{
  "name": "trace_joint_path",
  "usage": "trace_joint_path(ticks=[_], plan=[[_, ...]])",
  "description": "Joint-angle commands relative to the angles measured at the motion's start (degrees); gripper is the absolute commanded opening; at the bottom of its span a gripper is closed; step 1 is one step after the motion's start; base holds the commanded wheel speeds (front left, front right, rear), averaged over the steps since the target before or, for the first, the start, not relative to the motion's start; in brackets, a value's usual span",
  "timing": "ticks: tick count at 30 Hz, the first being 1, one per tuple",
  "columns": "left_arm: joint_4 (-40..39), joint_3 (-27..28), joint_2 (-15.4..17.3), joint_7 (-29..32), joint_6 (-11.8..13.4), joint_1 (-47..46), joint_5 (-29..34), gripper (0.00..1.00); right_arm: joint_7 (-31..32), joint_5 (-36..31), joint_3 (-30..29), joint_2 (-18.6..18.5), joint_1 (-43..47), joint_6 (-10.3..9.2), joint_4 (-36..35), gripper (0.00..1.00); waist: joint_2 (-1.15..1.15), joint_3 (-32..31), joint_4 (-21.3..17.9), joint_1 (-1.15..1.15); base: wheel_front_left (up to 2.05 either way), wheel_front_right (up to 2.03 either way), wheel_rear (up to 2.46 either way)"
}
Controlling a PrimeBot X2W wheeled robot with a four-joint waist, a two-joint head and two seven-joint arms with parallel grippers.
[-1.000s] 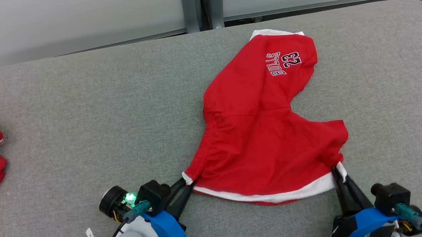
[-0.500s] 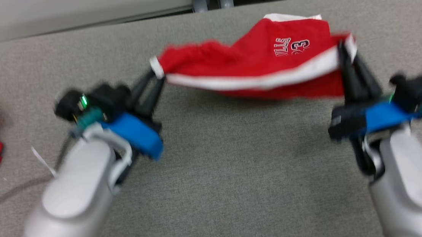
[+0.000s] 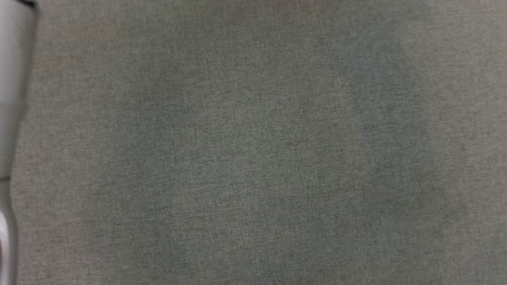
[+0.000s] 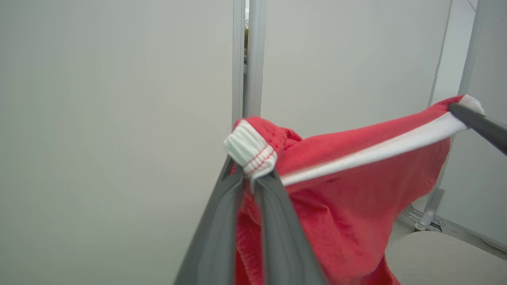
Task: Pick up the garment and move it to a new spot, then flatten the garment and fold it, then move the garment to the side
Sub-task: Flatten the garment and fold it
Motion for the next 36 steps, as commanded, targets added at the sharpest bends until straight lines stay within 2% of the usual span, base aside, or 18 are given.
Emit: trace_joint_path(ticks=[1, 5, 8, 15, 21, 25, 33, 36], plan=[[1.34, -0.28, 0.39, -0.64, -0.13, -3.45, 0.72, 0.00, -0.78, -0.43, -0.56, -0.52, -4.28, -0.02, 2.80, 0.00, 0.00, 1.61, 0.22, -0.02, 0.00, 0.00, 0.00], [3.73, -1.69, -0.58, -2.21, -0.23, -9.76, 1.26, 0.00, -2.57, -0.98, -0.46, -0.60, -11.23, -0.02, 8.08, 0.00, 0.00, 2.26, 0.22, -0.02, 0.00, 0.00, 0.00], [5.03, -2.25, -1.20, -3.84, -0.27, -11.06, 0.51, 0.00, -3.91, -0.96, 0.41, -0.47, -12.73, -0.02, 11.01, 0.00, 0.00, 2.89, 0.29, -0.02, 0.00, 0.00, 0.00], [5.55, -6.07, -0.69, -6.33, -0.29, -4.81, -2.19, 0.00, -6.37, 0.54, 3.06, -0.62, -6.01, -0.02, 14.74, 0.00, 0.00, 3.62, 0.59, -0.02, 0.00, 0.00, 0.00], [3.94, -6.64, -1.40, -8.64, -0.29, 9.28, -4.32, 0.00, -7.26, 1.90, 6.27, -0.40, 8.56, -0.02, 13.12, 0.00, 0.00, 1.16, 1.30, -0.02, 0.00, 0.00, 0.00], [0.90, -5.18, -2.00, -9.10, 1.50, 20.59, -5.63, 0.00, -7.37, 3.47, 6.59, -0.17, 19.98, -0.02, 9.59, 0.00, 0.00, -1.46, 1.85, -0.02, 0.00, 0.00, 0.00], [-10.47, -1.05, -1.92, -9.11, 5.47, 43.83, -4.14, 0.00, -7.33, 6.73, 5.87, 0.77, 43.32, -0.02, 0.20, 0.00, 0.00, -7.94, 2.44, -0.02, 0.00, 0.00, 0.00], [-14.73, -1.15, -2.11, -9.12, 6.64, 52.77, -3.30, 0.00, -6.73, 8.07, 5.20, 1.30, 51.18, -0.02, -3.51, 0.00, 0.00, -10.58, 2.37, -0.02, 0.00, 0.00, 0.00]])
